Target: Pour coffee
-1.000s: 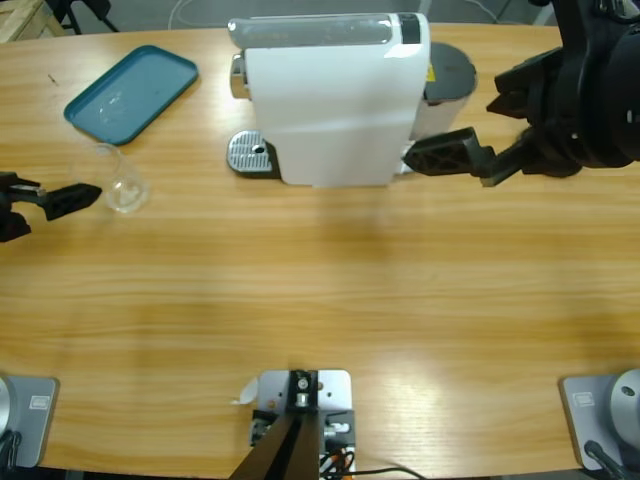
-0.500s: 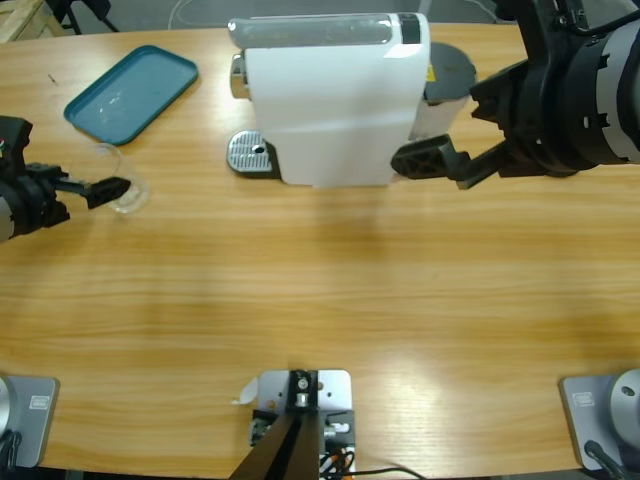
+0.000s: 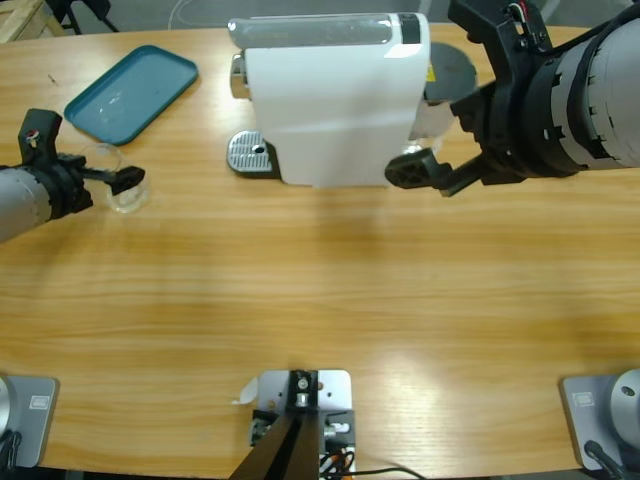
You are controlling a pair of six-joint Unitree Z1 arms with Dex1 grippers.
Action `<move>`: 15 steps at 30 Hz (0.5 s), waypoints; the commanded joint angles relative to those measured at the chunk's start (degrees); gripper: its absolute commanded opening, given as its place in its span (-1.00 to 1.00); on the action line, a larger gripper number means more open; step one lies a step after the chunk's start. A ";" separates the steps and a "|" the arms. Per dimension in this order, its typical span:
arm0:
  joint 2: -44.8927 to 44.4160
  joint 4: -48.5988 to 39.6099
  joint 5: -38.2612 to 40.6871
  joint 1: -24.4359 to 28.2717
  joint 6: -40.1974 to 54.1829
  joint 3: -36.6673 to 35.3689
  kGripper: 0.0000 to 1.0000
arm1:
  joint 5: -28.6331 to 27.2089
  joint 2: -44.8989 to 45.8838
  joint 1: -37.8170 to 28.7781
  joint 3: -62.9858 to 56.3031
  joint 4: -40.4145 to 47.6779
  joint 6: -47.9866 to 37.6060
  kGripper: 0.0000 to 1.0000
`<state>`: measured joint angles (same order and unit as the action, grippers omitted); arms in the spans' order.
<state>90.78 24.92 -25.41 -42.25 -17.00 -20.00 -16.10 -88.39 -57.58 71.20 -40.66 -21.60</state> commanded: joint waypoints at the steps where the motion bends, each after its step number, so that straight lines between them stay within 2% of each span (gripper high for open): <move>1: 3.42 2.59 -2.28 -0.55 1.00 1.54 0.99 | 1.53 -2.96 0.57 0.60 -0.98 -0.11 1.00; 2: 3.65 2.82 -2.28 -0.55 1.00 1.61 0.97 | 1.51 -3.09 0.55 0.73 -0.91 -0.11 1.00; 5: 5.46 3.45 -2.36 -0.55 0.81 1.81 0.49 | 1.60 -3.74 0.59 0.95 -0.84 -0.34 1.00; 7: 6.86 4.03 -2.58 -0.55 0.51 2.60 0.31 | 1.60 -4.02 0.62 1.09 -0.71 -0.51 1.00; 10: 7.69 8.07 -2.63 -0.55 0.39 4.57 -0.47 | 1.60 -4.14 0.71 2.17 -0.64 -0.64 1.00; 12: 7.85 10.92 -2.58 -0.55 0.95 5.24 -0.57 | 1.60 -4.25 0.80 2.54 -0.64 -0.64 1.00; 13: 8.02 12.68 -2.47 -0.55 1.25 5.43 -0.74 | 1.60 -4.25 0.80 2.55 -0.64 -0.64 1.00; 15: 7.90 14.60 -2.19 -0.53 1.42 6.01 -0.79 | 1.69 -4.25 0.80 2.24 -0.64 -0.64 1.00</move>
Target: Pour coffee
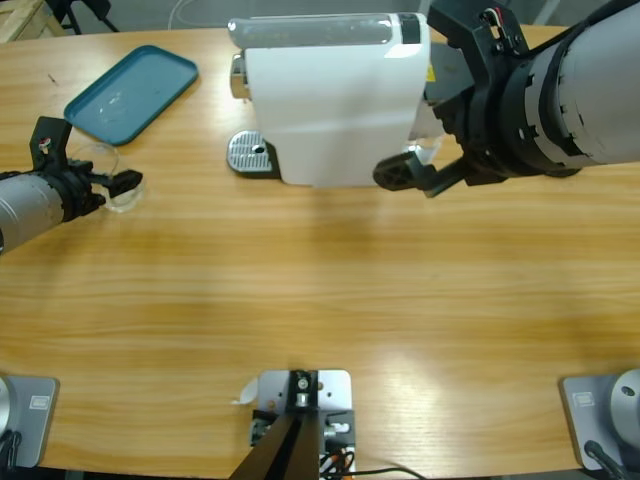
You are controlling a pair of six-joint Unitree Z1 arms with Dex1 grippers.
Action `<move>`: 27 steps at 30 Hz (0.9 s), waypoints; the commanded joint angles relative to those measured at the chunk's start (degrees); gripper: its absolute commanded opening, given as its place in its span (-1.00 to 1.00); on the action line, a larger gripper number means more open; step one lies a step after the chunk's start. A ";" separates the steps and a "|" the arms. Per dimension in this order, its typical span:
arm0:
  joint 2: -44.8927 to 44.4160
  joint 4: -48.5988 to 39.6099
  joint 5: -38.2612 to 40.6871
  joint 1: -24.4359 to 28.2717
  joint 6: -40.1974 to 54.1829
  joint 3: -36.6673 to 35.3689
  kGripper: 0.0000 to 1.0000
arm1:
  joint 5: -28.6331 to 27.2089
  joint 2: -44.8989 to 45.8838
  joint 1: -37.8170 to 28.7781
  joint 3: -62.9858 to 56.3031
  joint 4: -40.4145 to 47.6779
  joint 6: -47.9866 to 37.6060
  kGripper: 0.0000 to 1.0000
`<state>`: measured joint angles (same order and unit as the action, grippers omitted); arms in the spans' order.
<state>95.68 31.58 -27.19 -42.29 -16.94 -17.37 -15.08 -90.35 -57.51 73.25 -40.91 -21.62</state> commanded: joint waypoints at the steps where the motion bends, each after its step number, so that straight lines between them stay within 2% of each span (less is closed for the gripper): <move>1: 2.79 8.08 -0.06 -0.50 1.38 3.62 -0.85 | 0.75 -2.34 0.73 0.00 -0.40 -0.65 1.00; 2: 2.18 8.55 0.12 -0.51 1.47 4.31 -1.00 | 0.75 -2.38 0.73 -0.13 -0.40 -0.77 1.00; 5: -0.25 9.36 0.08 -0.50 2.63 6.26 -1.00 | 0.66 -2.46 0.73 -0.04 -0.40 -1.04 1.00; 8: -5.31 9.47 3.63 -0.41 9.66 6.43 -1.00 | 0.49 -2.32 0.73 0.77 -0.88 -0.32 1.00; 11: -14.98 8.85 12.32 1.00 20.81 4.71 -1.00 | 1.21 -1.57 0.73 3.13 -4.80 4.18 1.00; 13: -19.99 1.75 20.84 3.34 30.34 0.72 -1.00 | 1.77 -0.27 0.73 4.41 -5.55 5.80 1.00; 15: -21.22 -4.10 29.38 6.03 38.11 -2.29 -1.00 | 1.77 1.17 0.73 5.03 -5.66 6.06 1.00; 17: -20.43 -7.16 39.17 9.00 44.36 -3.76 -1.00 | 1.26 2.40 0.73 5.39 -6.08 6.17 1.00; 19: -18.02 -8.80 50.60 14.41 52.17 -4.87 -1.00 | 0.89 3.71 0.73 5.59 -6.80 6.33 1.00; 21: -13.92 -9.67 58.86 18.72 56.53 -6.63 -1.00 | -0.22 4.85 0.73 5.59 -7.96 6.42 1.00; 25: -5.31 -9.67 70.52 23.83 58.58 -12.34 -1.00 | -1.27 8.06 1.89 6.04 -10.55 7.33 1.00; 27: -1.04 -9.64 73.03 25.10 59.45 -14.94 -1.00 | -1.27 9.19 3.04 6.99 -12.43 7.91 1.00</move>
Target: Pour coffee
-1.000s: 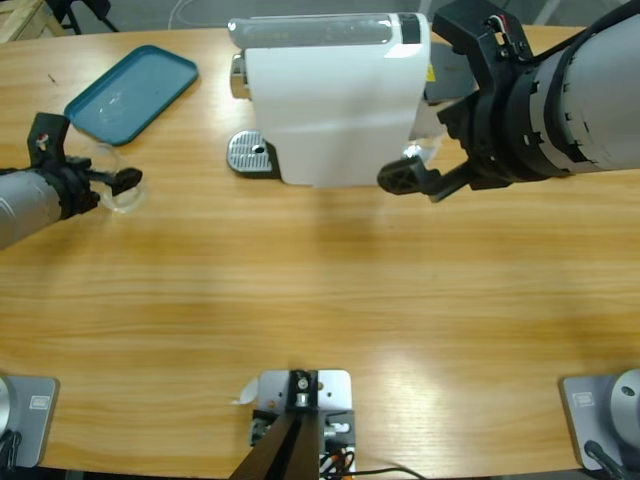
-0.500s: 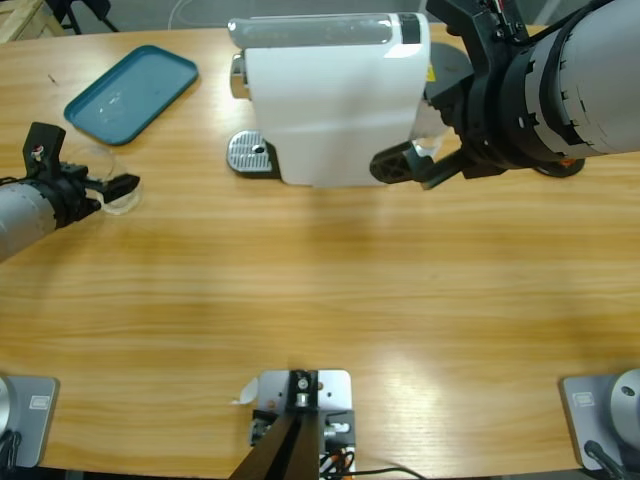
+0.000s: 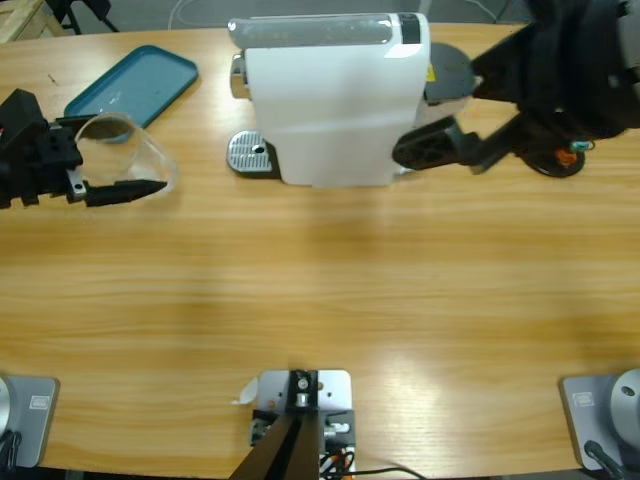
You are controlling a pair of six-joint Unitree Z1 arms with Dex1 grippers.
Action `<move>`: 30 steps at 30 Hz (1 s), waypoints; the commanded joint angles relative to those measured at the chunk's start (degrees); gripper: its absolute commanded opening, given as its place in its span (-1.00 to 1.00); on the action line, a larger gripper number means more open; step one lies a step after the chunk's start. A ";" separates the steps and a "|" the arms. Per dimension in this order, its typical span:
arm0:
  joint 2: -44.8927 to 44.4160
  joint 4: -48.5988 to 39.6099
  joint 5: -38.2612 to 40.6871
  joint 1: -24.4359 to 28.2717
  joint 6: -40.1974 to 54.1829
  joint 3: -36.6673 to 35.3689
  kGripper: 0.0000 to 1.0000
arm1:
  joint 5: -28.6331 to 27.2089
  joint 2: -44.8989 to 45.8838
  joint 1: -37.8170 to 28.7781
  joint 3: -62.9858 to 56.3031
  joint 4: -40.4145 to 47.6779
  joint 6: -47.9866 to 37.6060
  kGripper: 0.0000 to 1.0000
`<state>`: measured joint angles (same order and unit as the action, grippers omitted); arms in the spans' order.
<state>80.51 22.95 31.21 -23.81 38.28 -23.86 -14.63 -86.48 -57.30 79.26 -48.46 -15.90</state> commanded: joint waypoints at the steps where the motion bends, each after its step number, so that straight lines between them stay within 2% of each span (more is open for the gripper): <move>1: 16.25 -0.97 15.16 7.16 4.89 -9.47 -1.00 | -1.72 5.63 3.34 1.60 -6.02 2.35 1.00; 7: 25.13 -0.99 15.55 7.46 6.95 -12.90 -1.00 | -1.72 5.70 4.23 1.52 -7.09 2.37 1.00; 12: 28.05 -1.08 15.63 4.52 6.89 -16.66 -1.00 | -1.63 4.39 5.71 1.52 -6.70 2.45 1.00; 16: 29.56 -1.99 15.00 3.56 6.72 -19.75 -1.00 | -1.54 3.68 7.06 1.48 -5.91 2.63 1.00; 21: 30.14 -4.05 8.74 0.60 6.75 -21.40 -1.00 | -1.54 3.59 7.38 0.97 -4.89 2.63 1.00; 25: 30.56 -5.18 7.46 -0.15 6.75 -22.58 -1.00 | -1.54 3.74 7.47 0.06 -4.17 2.63 1.00; 30: 31.67 -10.87 6.07 -1.49 6.72 -27.03 -1.00 | -1.54 3.95 7.73 -0.80 -3.63 2.61 1.00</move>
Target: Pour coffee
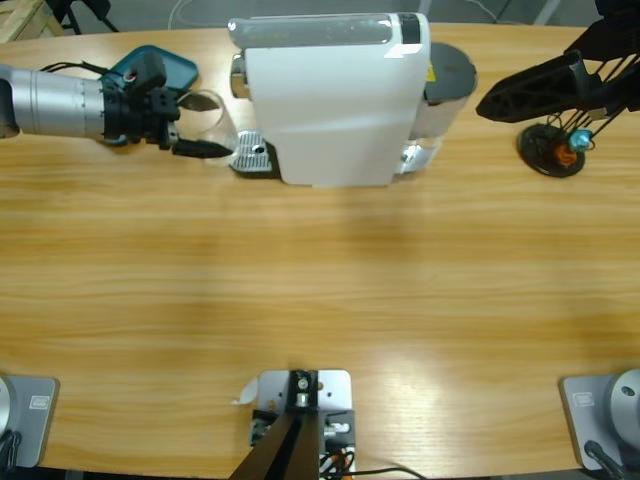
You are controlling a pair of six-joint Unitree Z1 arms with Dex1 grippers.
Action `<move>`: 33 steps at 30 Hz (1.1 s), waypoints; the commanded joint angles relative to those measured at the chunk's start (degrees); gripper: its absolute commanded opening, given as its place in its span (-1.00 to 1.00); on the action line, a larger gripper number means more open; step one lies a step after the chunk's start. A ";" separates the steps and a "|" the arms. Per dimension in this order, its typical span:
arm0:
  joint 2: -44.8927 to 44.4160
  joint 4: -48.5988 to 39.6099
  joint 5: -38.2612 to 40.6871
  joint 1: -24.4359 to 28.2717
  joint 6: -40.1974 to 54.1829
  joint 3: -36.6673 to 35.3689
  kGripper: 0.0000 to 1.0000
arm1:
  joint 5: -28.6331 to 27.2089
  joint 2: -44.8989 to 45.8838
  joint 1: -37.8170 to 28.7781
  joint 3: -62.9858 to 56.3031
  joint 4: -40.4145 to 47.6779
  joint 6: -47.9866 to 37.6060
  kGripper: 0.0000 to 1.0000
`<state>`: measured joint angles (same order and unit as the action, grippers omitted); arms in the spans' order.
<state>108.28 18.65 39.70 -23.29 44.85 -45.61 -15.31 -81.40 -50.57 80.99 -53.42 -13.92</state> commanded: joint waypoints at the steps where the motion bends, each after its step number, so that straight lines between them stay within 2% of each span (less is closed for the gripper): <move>1: 4.24 -8.14 -3.12 -2.32 0.15 -6.39 -1.00 | -0.79 -1.17 1.11 -2.60 1.46 0.63 1.00; 20: 5.63 -10.56 -7.60 -5.80 0.37 -8.62 -1.00 | -0.43 -0.96 1.85 -1.84 1.58 0.69 1.00; 33: 6.19 -12.01 -7.28 -6.47 -0.26 -10.75 -1.00 | -0.36 -1.48 2.06 -1.63 1.57 0.83 1.00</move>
<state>111.23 8.09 32.68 -28.98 44.86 -54.58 -15.30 -81.40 -49.21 80.42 -51.74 -13.71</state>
